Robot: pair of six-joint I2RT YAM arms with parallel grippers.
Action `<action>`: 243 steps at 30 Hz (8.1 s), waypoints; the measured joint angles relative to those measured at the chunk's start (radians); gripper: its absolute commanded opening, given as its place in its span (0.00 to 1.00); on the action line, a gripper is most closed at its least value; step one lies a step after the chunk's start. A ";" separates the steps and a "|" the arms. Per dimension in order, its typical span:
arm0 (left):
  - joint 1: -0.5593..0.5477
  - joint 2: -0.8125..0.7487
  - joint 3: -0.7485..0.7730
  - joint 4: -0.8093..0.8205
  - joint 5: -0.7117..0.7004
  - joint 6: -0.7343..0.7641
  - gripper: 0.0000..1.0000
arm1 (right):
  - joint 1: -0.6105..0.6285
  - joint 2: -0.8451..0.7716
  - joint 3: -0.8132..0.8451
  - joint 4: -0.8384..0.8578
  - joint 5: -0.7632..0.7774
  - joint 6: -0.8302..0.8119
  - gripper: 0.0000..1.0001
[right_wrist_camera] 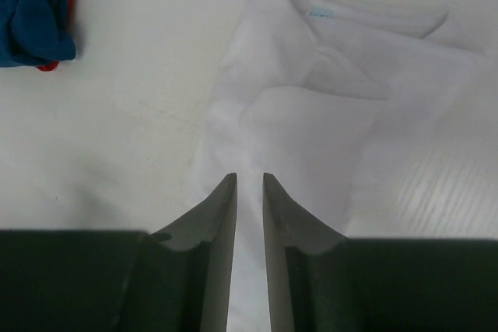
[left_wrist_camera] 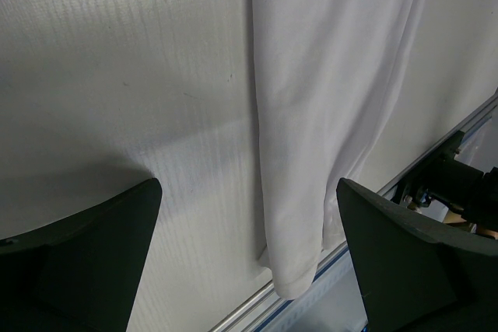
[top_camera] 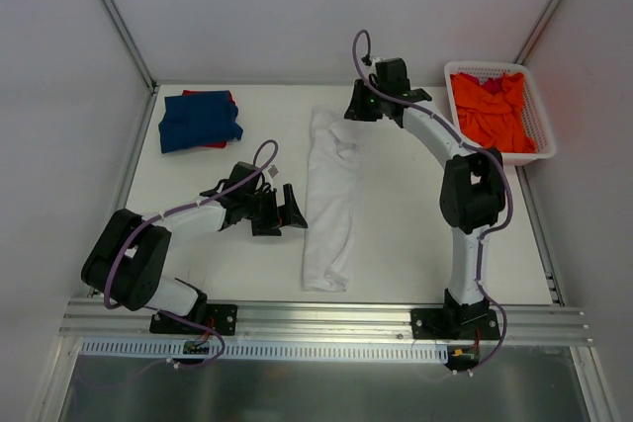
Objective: Fold and stack the t-shirts
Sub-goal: Fold the tshirt
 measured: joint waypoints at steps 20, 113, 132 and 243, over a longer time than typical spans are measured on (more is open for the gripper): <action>0.000 0.008 0.004 0.002 0.005 0.000 0.98 | -0.064 0.216 -0.015 0.002 -0.047 0.046 0.22; -0.006 -0.444 -0.277 -0.052 -0.148 -0.057 0.99 | 0.802 -1.012 -1.153 -0.174 0.747 0.427 0.32; -0.030 -0.555 -0.339 -0.073 -0.214 -0.090 1.00 | 0.942 -0.876 -1.138 -0.216 0.801 0.490 0.45; -0.577 -0.368 -0.132 -0.044 -0.510 -0.343 0.00 | 0.901 -1.247 -1.513 0.295 0.694 0.799 0.00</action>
